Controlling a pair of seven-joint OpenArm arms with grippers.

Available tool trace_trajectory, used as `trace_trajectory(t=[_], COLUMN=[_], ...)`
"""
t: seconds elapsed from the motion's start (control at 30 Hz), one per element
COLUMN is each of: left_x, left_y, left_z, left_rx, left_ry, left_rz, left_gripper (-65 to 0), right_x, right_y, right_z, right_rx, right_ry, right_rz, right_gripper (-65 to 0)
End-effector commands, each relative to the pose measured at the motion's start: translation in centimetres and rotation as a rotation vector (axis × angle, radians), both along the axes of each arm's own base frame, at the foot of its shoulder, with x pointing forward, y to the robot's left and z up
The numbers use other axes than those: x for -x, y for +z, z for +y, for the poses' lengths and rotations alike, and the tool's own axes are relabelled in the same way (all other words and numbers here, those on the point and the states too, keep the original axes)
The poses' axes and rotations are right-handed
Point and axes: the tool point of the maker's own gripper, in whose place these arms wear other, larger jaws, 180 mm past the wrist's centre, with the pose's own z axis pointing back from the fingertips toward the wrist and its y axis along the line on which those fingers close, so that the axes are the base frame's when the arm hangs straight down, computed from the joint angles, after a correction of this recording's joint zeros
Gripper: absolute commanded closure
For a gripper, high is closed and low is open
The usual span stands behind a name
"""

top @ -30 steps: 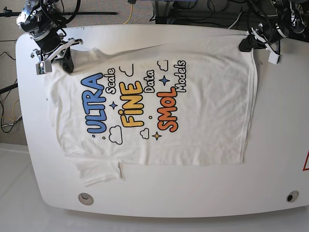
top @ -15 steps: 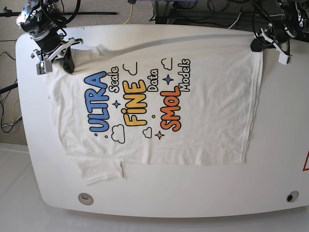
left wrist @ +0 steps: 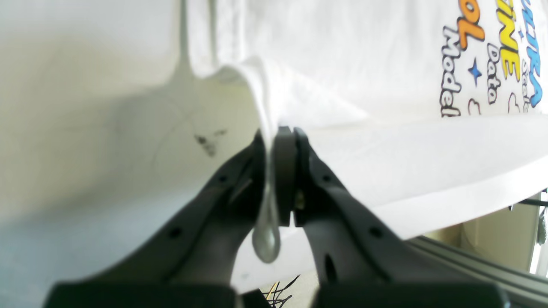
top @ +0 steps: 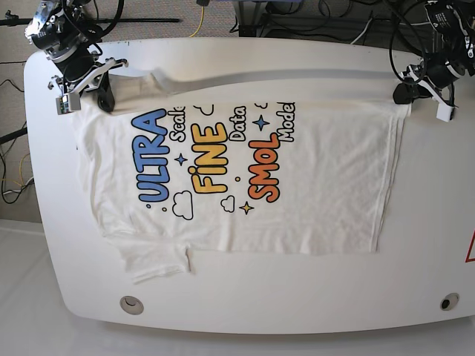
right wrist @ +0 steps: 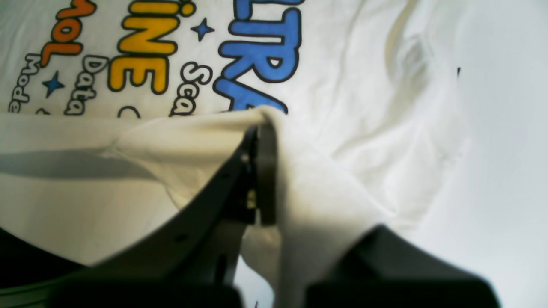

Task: Fold the T-shirt properly
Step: 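Lift both held corners and fold the shirt's shoulder edge over the print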

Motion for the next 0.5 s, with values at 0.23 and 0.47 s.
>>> trace_trajectory(t=[0.23, 0.47], left_x=[-4.4, -6.6], left_y=[3.1, 4.6], left_z=[0.1, 0.0], left_rx=[-0.004, 0.000], left_ry=[0.000, 0.000], left_rz=[-0.143, -0.205], left_gripper=[-1.6, -1.6], right_x=[-2.5, -4.6], right_y=[2.5, 3.8], right_z=[0.0, 0.0], right_rx=[-0.002, 0.000], right_ry=[0.008, 0.007], right_rz=[-0.112, -0.172], right_gripper=[0.0, 0.0])
